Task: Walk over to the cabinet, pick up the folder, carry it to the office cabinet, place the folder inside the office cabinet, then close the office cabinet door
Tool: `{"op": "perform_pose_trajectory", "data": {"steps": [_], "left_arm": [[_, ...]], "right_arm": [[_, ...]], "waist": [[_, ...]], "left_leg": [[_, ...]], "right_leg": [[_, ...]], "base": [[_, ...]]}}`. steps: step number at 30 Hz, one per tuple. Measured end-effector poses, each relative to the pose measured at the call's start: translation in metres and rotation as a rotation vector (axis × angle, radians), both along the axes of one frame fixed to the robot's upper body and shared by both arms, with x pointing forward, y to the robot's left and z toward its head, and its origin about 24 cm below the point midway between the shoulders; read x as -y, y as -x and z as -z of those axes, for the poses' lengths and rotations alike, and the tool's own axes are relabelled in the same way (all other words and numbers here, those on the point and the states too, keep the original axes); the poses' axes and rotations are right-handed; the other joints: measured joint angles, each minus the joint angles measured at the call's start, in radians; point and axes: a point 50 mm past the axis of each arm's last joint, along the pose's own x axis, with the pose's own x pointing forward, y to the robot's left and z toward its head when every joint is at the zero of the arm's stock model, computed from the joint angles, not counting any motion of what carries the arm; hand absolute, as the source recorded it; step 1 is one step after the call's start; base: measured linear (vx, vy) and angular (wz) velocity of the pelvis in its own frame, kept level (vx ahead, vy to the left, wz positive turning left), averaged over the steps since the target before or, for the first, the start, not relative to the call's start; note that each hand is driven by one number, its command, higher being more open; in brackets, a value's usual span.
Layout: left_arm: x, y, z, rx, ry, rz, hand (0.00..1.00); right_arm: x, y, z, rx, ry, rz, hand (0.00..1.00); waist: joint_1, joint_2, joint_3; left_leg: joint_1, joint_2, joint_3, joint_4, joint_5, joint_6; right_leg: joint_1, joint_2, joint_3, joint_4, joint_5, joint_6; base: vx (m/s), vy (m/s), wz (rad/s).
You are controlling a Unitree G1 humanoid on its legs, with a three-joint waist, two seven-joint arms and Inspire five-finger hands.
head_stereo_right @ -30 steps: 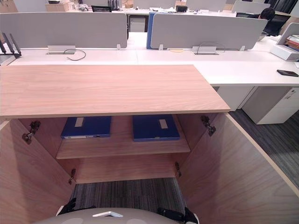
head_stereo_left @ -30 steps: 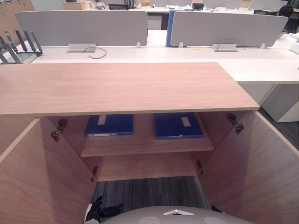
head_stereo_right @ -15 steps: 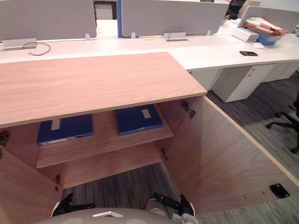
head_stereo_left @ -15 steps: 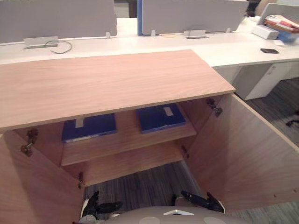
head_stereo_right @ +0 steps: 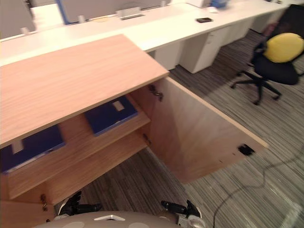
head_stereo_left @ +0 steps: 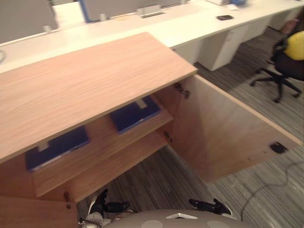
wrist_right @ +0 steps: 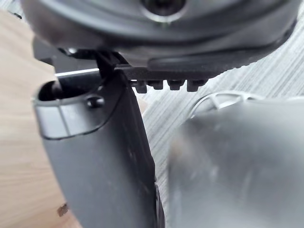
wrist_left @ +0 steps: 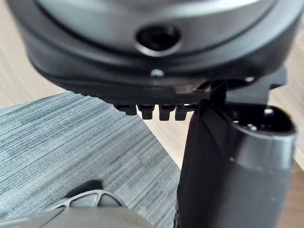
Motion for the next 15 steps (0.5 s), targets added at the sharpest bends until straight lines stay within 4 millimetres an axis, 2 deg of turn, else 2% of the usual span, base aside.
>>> {"op": "perform_pose_trajectory", "data": {"steps": [1,2,3,4,5,6,7,9,13,15], "left_arm": [[-0.002,0.000,-0.001,0.002,-0.005,0.000,1.00],[-0.005,-0.003,-0.001,0.003,-0.013,0.009,1.00],[-0.003,-0.004,-0.001,0.001,-0.010,0.025,1.00],[0.000,-0.007,-0.001,0.005,-0.006,0.049,1.00],[0.000,-0.008,-0.001,0.009,-0.006,0.049,1.00],[0.003,-0.008,0.000,0.009,0.001,0.047,1.00],[0.009,-0.007,0.001,0.005,0.016,0.043,1.00],[0.009,-0.006,0.002,0.005,0.021,0.021,1.00],[0.004,-0.004,0.001,0.002,0.024,-0.025,1.00],[0.004,-0.003,0.002,-0.003,0.026,-0.032,1.00]], "right_arm": [[-0.005,-0.001,0.001,0.000,-0.012,-0.015,1.00],[-0.013,-0.003,0.002,0.007,-0.037,-0.034,1.00],[-0.015,-0.004,0.002,0.012,-0.043,-0.041,1.00],[-0.014,-0.004,0.001,0.006,-0.034,-0.067,1.00],[-0.014,-0.004,0.001,0.005,-0.033,-0.071,1.00],[-0.007,-0.002,0.001,-0.005,-0.017,-0.079,1.00],[-0.001,0.004,0.001,-0.026,-0.004,-0.076,1.00],[-0.001,0.009,0.003,-0.047,-0.007,-0.072,1.00],[-0.006,0.013,0.004,-0.055,-0.021,-0.057,1.00],[-0.006,0.013,0.004,-0.053,-0.021,-0.057,1.00]], "waist": [[0.004,-0.010,-0.006],[0.007,-0.030,-0.020],[0.006,-0.019,-0.024],[0.005,-0.014,-0.028],[0.005,-0.018,-0.026],[0.007,0.003,-0.039],[0.005,0.023,-0.049],[0.006,0.022,-0.048],[0.018,0.004,-0.040],[0.018,0.004,-0.040]], "left_leg": [[-0.006,0.007,0.015,0.015,-0.001,-0.001],[-0.025,0.030,0.035,0.048,-0.008,-0.015],[-0.037,0.044,0.044,0.071,-0.012,-0.021],[-0.072,0.089,0.044,0.152,-0.016,-0.026],[-0.094,0.101,0.042,0.183,-0.029,-0.036],[-0.094,0.101,0.002,0.156,-0.027,-0.036],[-0.080,0.112,-0.017,0.122,-0.025,-0.052],[-0.078,0.120,-0.018,0.124,-0.015,-0.068],[-0.047,0.137,-0.036,0.136,-0.009,-0.079],[-0.044,0.142,-0.040,0.135,-0.005,-0.085]], "right_leg": [[0.027,-0.002,0.006,-0.088,0.055,0.019],[0.063,0.037,0.031,-0.213,0.075,0.084],[0.074,0.061,0.020,-0.257,0.075,0.084],[0.102,0.103,0.011,-0.352,0.076,0.087],[0.118,0.111,0.009,-0.387,0.077,0.088],[0.137,0.135,0.005,-0.440,0.077,0.088],[0.151,0.161,-0.009,-0.477,0.075,0.091],[0.178,0.179,-0.021,-0.513,0.080,0.099],[0.252,0.206,-0.047,-0.580,0.089,0.108],[0.265,0.216,-0.050,-0.597,0.089,0.108]], "base": [[0.02,-0.336,-1.19],[0.00,-0.327,-0.87],[-0.02,-0.468,-0.92],[-0.02,-0.373,-0.56],[-0.07,-0.384,-0.46],[-0.02,-0.232,-0.09],[-0.01,-0.205,0.03],[0.04,-0.135,0.14],[-0.01,-0.129,0.11],[-0.02,-0.098,0.01]]}}
